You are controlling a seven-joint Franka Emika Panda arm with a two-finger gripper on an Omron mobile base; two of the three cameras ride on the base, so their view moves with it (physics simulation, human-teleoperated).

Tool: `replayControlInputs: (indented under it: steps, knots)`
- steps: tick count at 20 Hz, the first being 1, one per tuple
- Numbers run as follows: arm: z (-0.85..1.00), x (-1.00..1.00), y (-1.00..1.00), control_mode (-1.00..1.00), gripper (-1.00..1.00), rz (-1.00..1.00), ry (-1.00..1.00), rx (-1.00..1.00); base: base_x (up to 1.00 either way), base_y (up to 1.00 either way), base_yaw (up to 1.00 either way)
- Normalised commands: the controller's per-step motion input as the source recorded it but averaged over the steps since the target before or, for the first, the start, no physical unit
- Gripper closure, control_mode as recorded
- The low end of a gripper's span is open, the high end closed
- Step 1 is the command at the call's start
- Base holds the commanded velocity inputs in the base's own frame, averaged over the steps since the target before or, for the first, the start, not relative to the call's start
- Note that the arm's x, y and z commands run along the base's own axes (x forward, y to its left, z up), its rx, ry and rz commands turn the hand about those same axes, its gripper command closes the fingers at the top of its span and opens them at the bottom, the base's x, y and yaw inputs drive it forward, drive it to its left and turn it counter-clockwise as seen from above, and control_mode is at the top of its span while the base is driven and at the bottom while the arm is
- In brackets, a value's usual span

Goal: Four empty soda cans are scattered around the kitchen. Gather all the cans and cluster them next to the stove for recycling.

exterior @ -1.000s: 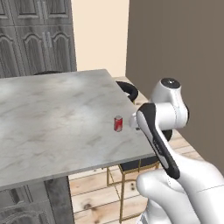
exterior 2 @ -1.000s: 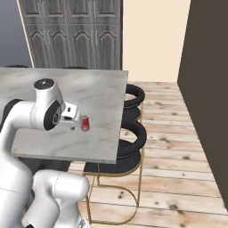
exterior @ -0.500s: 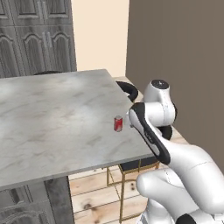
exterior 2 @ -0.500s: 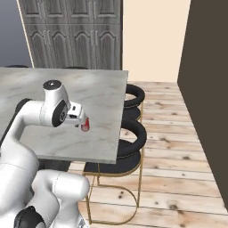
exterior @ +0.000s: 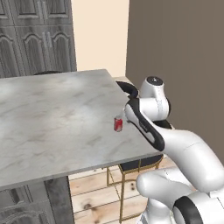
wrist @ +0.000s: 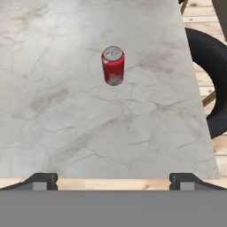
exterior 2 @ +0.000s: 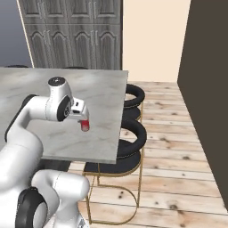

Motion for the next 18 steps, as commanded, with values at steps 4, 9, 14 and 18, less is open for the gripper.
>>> replayControlInputs:
  steps: [4, 9, 14, 18]
  knots:
    - [-0.01, 0.34, 0.02, -1.00, -1.00, 0.00, 0.02, 0.00, 0.00, 0.00, 0.00]
    - [-0.12, 0.26, 0.07, -1.00, -1.00, 0.00, 0.03, 0.00, 0.00, 0.00, 0.00]
    - [-0.17, 0.25, 0.19, -1.00, -1.00, 0.00, 0.03, 0.00, 0.00, 0.00, 0.00]
    - [-0.16, 0.17, 0.04, -1.00, -1.00, 0.00, 0.00, 0.00, 0.00, 0.00, 0.00]
